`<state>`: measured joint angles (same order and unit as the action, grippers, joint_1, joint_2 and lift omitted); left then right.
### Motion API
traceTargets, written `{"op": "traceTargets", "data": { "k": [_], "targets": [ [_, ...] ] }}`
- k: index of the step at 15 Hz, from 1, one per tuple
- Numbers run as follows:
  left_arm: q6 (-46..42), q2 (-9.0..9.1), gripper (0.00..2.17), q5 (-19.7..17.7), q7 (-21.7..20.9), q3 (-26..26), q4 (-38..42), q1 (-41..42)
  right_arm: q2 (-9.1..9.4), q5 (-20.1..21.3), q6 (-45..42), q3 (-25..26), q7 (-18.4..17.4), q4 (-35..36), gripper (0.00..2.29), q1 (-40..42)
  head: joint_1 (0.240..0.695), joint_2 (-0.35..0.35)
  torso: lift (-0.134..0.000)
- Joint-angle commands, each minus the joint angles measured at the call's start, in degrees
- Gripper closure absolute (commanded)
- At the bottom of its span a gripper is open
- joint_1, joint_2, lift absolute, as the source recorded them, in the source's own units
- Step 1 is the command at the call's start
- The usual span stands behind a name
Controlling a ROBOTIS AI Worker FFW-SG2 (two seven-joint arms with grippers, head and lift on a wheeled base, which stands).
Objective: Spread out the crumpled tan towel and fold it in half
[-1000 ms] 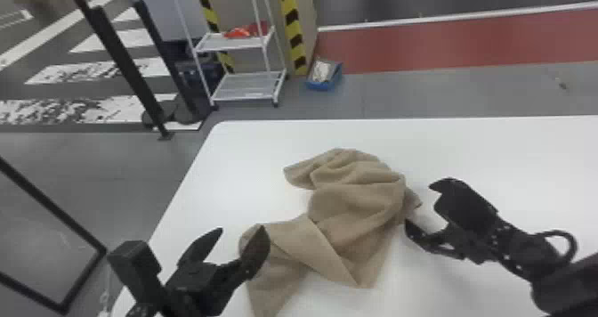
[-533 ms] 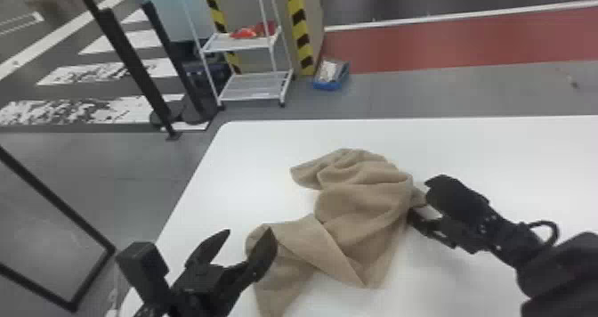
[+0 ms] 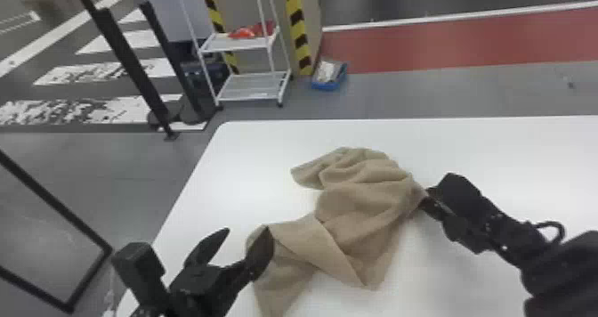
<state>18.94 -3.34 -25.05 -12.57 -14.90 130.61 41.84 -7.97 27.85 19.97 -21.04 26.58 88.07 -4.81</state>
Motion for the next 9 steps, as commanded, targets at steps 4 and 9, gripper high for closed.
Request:
{"op": "traceTargets", "data": {
  "k": [4,9],
  "targets": [
    [-0.2,-0.09,0.16,0.0,-1.4,-0.1,0.2,0.2,-3.28,0.5,5.0,12.0,3.5,18.5,1.67,8.3,0.695,0.224,-0.124],
    [10.4,-0.61,0.16,0.6,-11.2,3.6,0.3,-3.8,-6.18,3.4,10.1,15.7,7.5,29.2,1.67,17.5,0.695,0.053,-0.124]
  ]
}}
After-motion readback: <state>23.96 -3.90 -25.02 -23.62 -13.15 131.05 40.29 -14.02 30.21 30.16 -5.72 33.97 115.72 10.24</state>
